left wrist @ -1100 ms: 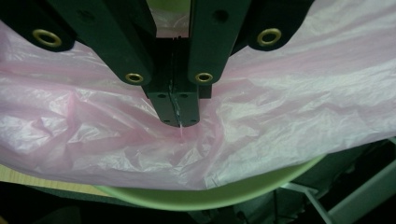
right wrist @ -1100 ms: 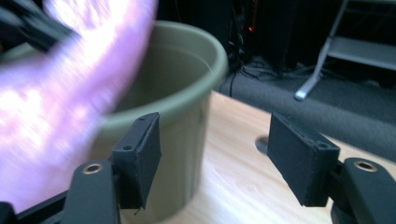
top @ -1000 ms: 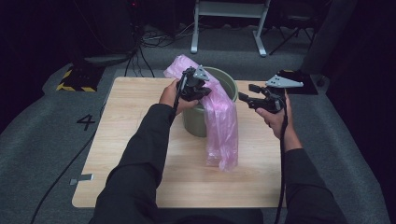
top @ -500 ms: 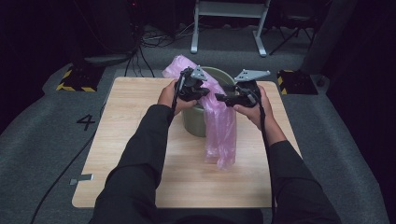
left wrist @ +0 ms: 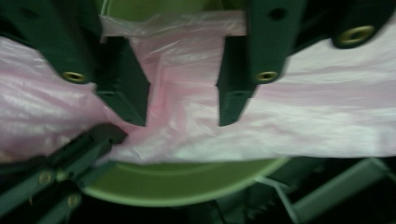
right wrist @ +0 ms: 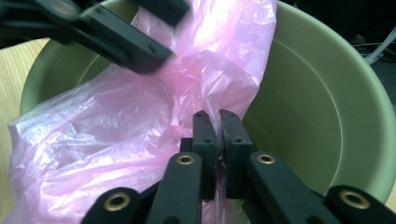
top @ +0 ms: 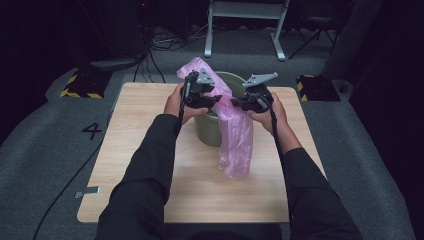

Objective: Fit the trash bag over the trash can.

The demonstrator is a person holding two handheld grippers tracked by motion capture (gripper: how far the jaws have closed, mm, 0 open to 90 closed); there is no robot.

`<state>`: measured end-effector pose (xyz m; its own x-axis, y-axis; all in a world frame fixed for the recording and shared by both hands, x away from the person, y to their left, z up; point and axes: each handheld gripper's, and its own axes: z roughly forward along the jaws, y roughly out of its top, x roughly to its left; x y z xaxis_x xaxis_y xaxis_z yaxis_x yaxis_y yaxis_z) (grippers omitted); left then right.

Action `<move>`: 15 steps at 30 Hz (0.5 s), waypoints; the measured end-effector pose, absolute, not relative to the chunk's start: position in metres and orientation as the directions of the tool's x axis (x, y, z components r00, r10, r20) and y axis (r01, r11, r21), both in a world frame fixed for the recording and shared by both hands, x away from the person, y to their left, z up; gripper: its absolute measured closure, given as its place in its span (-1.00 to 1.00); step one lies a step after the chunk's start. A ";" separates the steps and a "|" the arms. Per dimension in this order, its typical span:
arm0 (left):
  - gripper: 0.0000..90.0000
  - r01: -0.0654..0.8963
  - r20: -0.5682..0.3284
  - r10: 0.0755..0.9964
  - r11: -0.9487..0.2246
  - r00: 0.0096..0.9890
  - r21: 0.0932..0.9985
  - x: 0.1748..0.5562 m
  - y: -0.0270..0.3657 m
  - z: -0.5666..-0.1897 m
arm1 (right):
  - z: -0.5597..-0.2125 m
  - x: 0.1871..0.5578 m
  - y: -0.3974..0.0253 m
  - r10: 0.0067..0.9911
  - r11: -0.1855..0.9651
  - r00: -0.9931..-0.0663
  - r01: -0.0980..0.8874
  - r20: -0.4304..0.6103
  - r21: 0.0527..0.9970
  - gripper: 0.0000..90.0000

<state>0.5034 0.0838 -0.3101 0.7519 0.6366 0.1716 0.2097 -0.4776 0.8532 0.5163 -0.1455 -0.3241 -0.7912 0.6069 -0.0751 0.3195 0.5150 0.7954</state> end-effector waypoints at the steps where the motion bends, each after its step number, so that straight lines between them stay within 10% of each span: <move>1: -0.03 0.210 0.172 0.637 -0.478 0.752 0.853 0.503 0.084 -0.310 | -0.324 0.517 -0.145 0.607 0.517 -0.791 0.320 -0.077 0.793 0.96; 15: -0.41 0.122 0.119 0.613 -0.336 0.781 0.934 0.406 0.100 -0.355 | -0.325 0.517 -0.145 0.616 0.535 -0.784 0.348 -0.073 0.770 0.98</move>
<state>0.4056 0.0996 -0.3546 0.7813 0.6128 0.1187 0.1219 -0.3364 0.9338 0.5170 -0.1450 -0.3246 -0.7845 0.6158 -0.0730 0.3481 0.5346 0.7701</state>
